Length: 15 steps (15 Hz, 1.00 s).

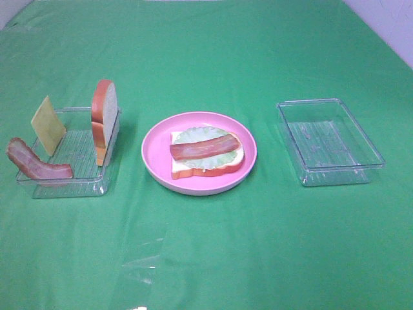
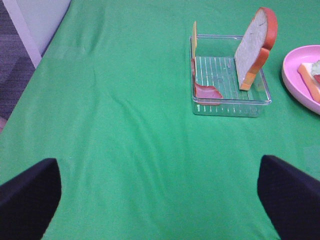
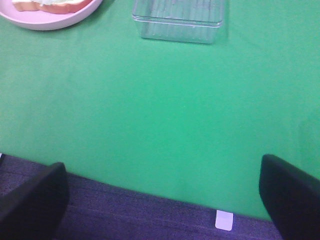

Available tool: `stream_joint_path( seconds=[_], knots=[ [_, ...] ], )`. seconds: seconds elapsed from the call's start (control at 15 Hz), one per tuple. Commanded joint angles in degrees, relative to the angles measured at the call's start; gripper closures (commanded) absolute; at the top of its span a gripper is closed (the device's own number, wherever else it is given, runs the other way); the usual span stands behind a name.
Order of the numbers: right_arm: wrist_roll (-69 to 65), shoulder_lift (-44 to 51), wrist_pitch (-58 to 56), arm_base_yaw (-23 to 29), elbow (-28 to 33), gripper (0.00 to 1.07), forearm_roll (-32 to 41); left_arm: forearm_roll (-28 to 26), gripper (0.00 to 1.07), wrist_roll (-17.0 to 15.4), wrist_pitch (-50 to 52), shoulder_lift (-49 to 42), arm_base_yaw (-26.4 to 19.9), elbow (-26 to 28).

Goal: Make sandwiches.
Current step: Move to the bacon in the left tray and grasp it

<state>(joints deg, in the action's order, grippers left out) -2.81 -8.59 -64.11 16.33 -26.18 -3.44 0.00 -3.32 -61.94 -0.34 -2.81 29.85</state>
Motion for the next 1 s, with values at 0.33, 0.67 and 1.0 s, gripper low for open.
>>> stream_joint_path(
  seconds=[0.33,0.67,1.0],
  knots=[
    [4.1,0.4,1.2,-0.3,0.3,0.08,3.4,0.0,0.07,0.2,0.2,-0.2,-0.3,-0.1],
    [4.0,6.9,1.2,-8.0,0.3,0.08,3.4,0.0,0.07,0.2,0.2,-0.2,-0.3,-0.1],
    [3.9,10.7,1.0,-12.9,0.1,0.08,3.4,0.0,0.07,0.3,0.2,-0.2,-0.3,-0.1]
  ],
)
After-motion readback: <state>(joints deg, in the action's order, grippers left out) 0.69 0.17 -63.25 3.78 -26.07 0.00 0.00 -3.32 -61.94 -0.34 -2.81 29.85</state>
